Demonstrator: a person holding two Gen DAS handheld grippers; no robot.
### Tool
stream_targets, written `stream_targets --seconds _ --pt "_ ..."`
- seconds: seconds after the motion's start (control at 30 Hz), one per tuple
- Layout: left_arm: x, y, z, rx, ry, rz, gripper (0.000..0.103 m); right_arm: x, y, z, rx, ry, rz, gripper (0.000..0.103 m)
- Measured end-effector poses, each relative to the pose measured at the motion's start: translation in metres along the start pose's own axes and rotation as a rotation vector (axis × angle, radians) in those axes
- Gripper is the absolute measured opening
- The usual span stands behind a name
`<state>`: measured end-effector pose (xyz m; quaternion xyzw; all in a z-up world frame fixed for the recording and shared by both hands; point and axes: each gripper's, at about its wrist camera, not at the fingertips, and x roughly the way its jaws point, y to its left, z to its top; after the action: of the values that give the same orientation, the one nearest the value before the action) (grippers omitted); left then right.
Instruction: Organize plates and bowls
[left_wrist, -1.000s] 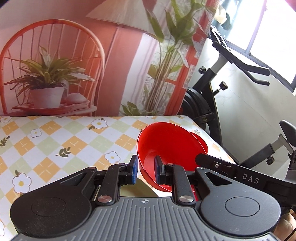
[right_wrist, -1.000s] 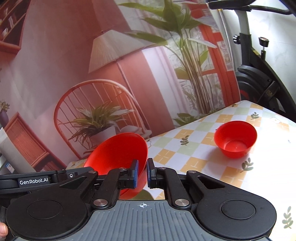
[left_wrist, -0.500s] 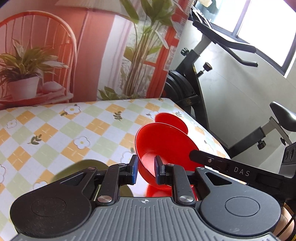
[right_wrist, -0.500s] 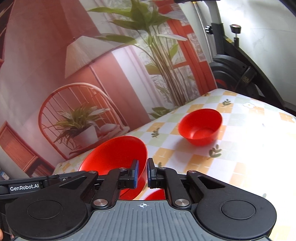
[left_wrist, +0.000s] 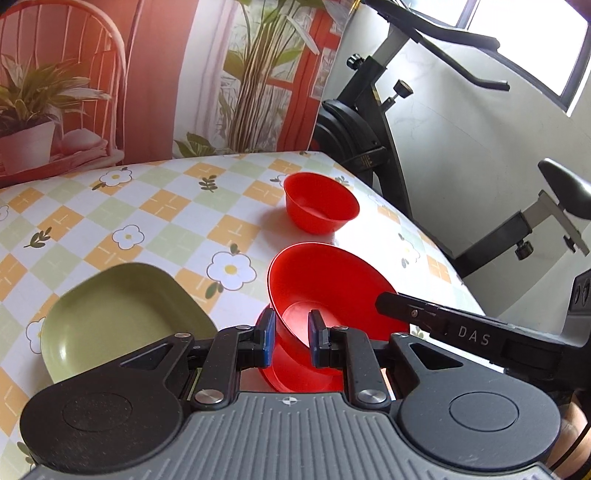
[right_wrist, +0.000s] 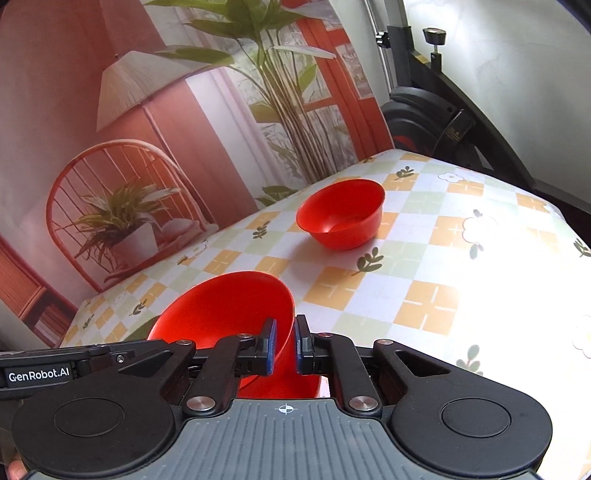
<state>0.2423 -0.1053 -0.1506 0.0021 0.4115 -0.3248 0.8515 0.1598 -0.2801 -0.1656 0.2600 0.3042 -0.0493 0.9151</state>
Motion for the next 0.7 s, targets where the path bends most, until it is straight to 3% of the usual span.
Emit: stream_targets --seconds 0.7 --pt "0.018 -0.010 -0.013 0.112 0.068 0.081 0.020 0.011 -0.011 -0.010 0.009 0.044 -0.010 0.011"
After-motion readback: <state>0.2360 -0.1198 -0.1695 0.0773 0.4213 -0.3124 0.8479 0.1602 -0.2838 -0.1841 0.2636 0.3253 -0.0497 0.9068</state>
